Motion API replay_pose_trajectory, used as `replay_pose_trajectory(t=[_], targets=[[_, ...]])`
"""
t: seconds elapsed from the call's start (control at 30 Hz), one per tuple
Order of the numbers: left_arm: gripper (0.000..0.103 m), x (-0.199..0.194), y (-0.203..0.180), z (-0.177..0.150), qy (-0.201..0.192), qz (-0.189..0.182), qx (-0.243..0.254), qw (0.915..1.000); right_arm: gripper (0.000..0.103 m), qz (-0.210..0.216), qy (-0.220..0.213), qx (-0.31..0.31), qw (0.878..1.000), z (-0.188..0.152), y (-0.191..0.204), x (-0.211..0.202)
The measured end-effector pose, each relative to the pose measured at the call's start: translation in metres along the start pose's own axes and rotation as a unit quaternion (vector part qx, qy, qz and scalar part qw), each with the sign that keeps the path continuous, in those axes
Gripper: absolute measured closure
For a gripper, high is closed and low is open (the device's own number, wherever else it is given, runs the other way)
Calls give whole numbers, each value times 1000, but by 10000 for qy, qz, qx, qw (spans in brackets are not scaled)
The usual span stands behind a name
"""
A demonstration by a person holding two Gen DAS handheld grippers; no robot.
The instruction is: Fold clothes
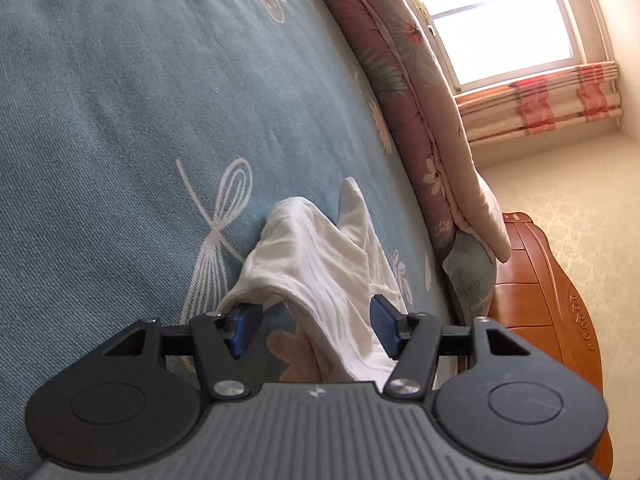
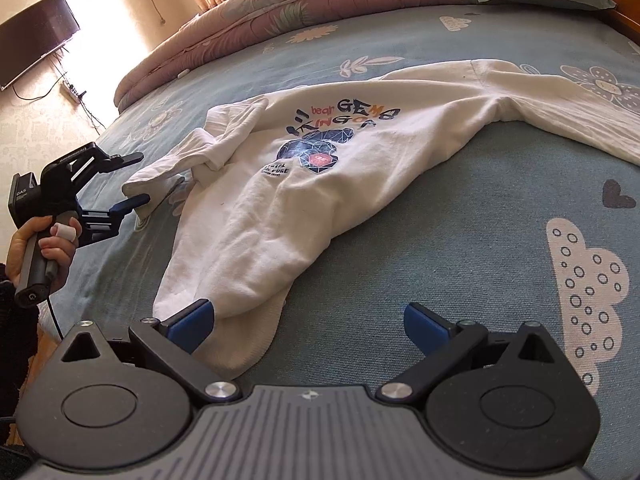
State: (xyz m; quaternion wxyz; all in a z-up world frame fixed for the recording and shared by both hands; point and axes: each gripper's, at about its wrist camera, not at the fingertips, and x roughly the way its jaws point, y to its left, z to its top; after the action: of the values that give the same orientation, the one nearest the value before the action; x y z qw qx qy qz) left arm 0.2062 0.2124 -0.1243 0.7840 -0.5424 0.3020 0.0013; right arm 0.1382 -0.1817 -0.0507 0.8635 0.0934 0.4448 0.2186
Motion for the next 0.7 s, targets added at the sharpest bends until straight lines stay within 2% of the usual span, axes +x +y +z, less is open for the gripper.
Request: replay_pose_trajectory(t=[0.13, 0.2, 0.23, 0.27, 0.3, 0.4, 0.5, 0.57, 0.7], targets=[[44, 9, 13, 5, -306, -28, -641, 9975, 0, -3, 34, -10, 10000, -1, 1, 2], [49, 9, 15, 8, -441, 26, -812, 9957, 0, -21, 36, -22, 10000, -1, 2, 2], [58, 8, 13, 9, -509, 201, -736, 9958, 0, -33, 37, -30, 10000, -1, 2, 2], [83, 7, 10, 11, -581, 406, -628, 9955, 0, -42, 38, -35, 10000, -1, 2, 2], [93, 6, 6, 13, -657, 660, -465, 9946, 0, -49, 38, -39, 10000, -1, 2, 2], [96, -5, -13, 20, -1084, 1013, 157, 9888, 0, -50, 31, -49, 10000, -1, 2, 1], [99, -20, -32, 37, -1406, 1350, 833, 9773, 0, -45, 45, -76, 10000, -2, 3, 1], [99, -30, -44, 49, -1588, 1575, 1271, 9664, 0, -58, 52, -92, 9999, -1, 4, 2], [99, -49, -67, 73, -1940, 2029, 2138, 9357, 0, -53, 50, -106, 9999, -1, 5, 2]])
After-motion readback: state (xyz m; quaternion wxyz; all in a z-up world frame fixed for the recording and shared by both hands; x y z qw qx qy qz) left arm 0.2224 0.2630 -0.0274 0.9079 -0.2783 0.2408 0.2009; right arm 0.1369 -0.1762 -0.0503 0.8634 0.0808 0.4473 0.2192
